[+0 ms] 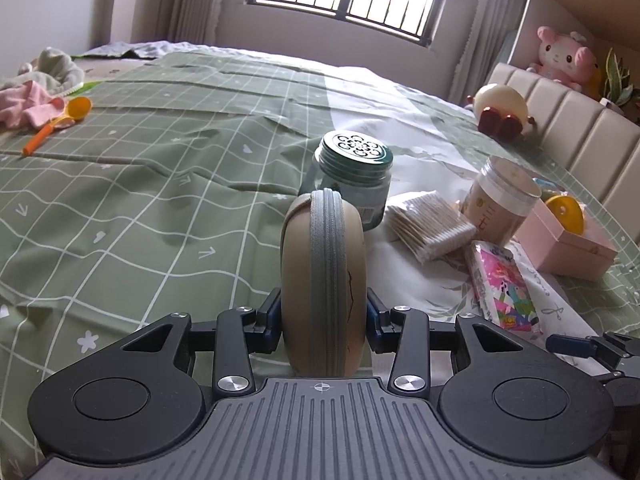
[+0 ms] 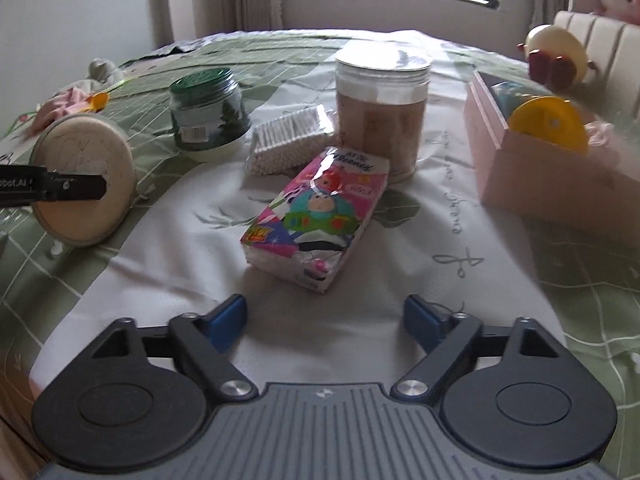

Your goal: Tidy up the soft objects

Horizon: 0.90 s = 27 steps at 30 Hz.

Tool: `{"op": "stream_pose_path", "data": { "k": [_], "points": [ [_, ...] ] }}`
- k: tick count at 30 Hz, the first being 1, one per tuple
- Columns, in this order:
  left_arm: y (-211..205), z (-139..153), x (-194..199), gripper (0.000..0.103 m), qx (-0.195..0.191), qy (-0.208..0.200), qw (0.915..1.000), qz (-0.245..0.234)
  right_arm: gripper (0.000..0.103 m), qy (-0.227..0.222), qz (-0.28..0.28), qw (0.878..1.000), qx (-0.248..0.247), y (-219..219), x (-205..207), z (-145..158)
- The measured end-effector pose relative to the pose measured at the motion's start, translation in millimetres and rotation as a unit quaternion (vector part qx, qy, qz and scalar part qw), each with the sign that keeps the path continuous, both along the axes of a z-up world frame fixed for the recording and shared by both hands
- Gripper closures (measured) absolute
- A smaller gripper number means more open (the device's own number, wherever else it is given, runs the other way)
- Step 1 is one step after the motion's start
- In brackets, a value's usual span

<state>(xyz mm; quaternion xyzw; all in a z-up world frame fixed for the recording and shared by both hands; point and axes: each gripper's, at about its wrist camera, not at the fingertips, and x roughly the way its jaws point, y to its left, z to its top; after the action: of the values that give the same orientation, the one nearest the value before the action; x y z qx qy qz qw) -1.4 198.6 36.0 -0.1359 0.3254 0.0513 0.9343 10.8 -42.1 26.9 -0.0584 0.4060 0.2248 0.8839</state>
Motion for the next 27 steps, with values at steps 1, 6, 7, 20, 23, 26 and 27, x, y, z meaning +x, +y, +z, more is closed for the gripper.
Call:
{"op": "stream_pose_path", "data": {
  "k": [1,6,7,20,23,26,27],
  "points": [
    [-0.6,-1.1,0.7,0.059,0.001,0.004,1.0000,-0.001,0.007,0.003,0.003,1.000,-0.001,1.8,0.3,-0.5],
    [-9.3,-2.3,2.7,0.058,0.024,0.018,0.9996,0.002,0.000,0.003,-0.004,1.000,-0.003,5.5,-4.3,-0.7],
    [-10.6,-2.1,1.9,0.058,0.028,0.016,0.9995,0.000,0.000,0.001,-0.001,1.000,-0.004,5.6,-6.5,-0.2],
    [-1.1,-2.2,-8.4,0.059,-0.016,-0.019,0.9995,-0.021,0.011,-0.068,-0.005,0.998,0.015,13.8,2.6,46.4],
    [-2.7,0.9,-11.6,0.059,-0.010,-0.027,0.9995,-0.016,0.011,-0.047,-0.028,0.998,0.019,20.3,26.5,41.0],
    [-4.6,6.5,-16.6,0.059,0.004,-0.040,0.9990,-0.021,0.011,-0.034,-0.043,0.998,0.012,26.2,42.5,28.5],
    [-4.5,7.7,-18.1,0.059,0.008,-0.043,0.9988,-0.024,0.011,-0.036,-0.045,0.998,0.004,29.2,46.4,24.8]
  ]
}}
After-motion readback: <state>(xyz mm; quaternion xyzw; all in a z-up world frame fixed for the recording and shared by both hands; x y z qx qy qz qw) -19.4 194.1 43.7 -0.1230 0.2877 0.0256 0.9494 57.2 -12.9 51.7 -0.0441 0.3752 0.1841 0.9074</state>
